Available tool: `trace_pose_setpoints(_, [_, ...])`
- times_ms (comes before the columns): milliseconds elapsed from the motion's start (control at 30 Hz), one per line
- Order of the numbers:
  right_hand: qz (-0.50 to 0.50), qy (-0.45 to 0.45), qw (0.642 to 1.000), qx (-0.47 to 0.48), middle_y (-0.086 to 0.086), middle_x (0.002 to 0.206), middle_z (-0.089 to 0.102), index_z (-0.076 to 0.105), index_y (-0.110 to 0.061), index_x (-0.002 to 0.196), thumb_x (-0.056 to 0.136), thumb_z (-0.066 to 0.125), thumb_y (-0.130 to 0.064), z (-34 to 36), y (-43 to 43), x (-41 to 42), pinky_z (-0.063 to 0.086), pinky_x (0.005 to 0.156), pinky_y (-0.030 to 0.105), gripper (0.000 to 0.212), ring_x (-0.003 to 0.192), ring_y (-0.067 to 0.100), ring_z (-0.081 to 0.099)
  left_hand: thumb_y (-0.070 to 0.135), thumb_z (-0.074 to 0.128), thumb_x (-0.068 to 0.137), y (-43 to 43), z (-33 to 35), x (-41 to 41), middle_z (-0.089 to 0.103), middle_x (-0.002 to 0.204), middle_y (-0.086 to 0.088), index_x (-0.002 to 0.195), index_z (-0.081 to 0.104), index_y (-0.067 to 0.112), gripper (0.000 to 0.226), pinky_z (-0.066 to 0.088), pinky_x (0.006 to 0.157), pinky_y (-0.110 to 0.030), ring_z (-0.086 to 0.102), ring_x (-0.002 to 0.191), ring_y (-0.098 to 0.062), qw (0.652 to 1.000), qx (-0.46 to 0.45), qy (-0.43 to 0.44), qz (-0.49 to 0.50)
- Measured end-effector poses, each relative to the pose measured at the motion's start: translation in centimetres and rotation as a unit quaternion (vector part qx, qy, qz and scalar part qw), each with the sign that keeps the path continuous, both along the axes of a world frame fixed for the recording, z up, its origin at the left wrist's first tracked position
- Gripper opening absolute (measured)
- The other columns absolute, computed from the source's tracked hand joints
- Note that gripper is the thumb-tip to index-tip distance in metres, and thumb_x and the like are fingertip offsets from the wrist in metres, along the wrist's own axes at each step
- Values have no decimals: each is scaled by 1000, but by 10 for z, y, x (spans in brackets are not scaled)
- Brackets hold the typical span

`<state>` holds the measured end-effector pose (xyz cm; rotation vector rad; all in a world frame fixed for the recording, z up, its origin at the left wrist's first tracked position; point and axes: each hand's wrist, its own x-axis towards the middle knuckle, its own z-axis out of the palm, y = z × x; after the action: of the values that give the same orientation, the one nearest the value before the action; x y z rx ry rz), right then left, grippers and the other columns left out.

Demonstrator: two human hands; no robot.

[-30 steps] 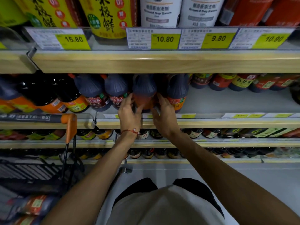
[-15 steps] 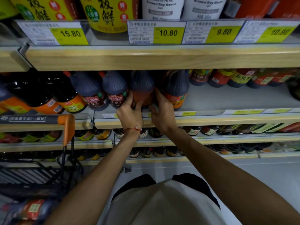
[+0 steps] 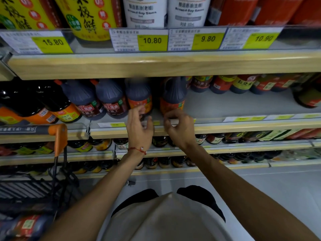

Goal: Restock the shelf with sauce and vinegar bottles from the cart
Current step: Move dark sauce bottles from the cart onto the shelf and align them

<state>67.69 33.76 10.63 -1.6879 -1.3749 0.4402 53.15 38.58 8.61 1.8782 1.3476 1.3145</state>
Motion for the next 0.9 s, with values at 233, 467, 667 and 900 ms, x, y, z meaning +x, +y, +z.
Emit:
trace_pose_setpoints(233, [-41, 63, 996, -56, 14, 132, 60, 48, -5, 137, 86, 76, -20, 10, 8, 45, 46, 95, 30, 60, 121, 25, 57, 15, 74, 91, 8, 8, 51, 61, 129, -8, 130, 57, 8, 44, 56, 95, -32, 64, 112, -14, 994, -96, -29, -51])
trace_pose_setpoints(467, [22, 56, 998, -28, 11, 131, 66, 49, -7, 141, 89, 78, -12, 1, 26, 56, 58, 97, 40, 59, 116, 22, 66, 12, 79, 87, 12, 5, 55, 64, 132, -5, 135, 59, 9, 52, 52, 91, -13, 64, 110, -5, 990, -125, -60, -16])
trace_pose_setpoints(667, [48, 93, 994, -17, 10, 137, 58, 50, -6, 145, 92, 75, -7, -6, 32, 60, 57, 100, 28, 58, 118, 15, 63, 18, 86, 81, 12, 5, 54, 69, 122, -1, 131, 63, 8, 55, 51, 95, -14, 65, 109, -8, 993, -108, -54, 16])
trace_pose_setpoints(900, [57, 118, 991, -1, 6, 134, 61, 51, -5, 143, 93, 75, -16, -10, 41, 59, 56, 101, 39, 56, 120, 19, 64, 18, 85, 82, 16, 0, 57, 68, 118, 1, 127, 66, 8, 51, 54, 100, -27, 65, 111, -10, 994, -81, -57, 51])
